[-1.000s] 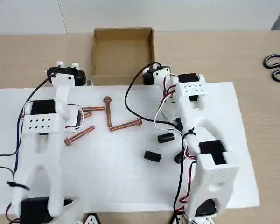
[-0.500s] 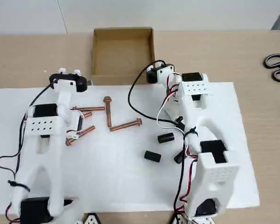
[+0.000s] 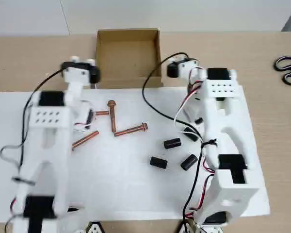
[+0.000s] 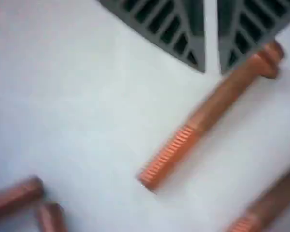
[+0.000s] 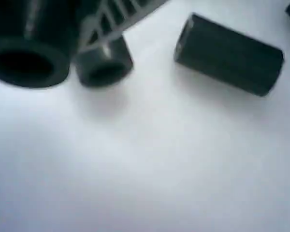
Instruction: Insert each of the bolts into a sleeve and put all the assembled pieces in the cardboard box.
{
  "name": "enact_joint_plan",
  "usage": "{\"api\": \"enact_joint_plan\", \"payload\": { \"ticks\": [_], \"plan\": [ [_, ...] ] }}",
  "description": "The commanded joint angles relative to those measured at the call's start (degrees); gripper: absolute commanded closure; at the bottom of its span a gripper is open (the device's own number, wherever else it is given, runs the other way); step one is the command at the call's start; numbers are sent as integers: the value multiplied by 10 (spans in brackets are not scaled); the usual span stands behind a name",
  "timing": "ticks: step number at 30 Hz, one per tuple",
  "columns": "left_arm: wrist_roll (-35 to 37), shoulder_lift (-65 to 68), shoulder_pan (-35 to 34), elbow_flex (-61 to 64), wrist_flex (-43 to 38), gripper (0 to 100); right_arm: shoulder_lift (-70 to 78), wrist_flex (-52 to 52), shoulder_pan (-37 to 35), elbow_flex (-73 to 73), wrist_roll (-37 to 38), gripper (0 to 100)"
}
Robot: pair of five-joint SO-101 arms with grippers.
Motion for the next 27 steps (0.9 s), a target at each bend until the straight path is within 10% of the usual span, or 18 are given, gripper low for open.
{"api": "enact_joint_plan", "payload": {
  "ticks": [1, 27],
  "plan": [
    [4, 97, 18, -106, 67, 994, -36, 29, 33, -25, -16, 993],
    [166, 221, 104, -270, 23, 994, -96, 110, 73, -24, -61, 991]
  ]
}}
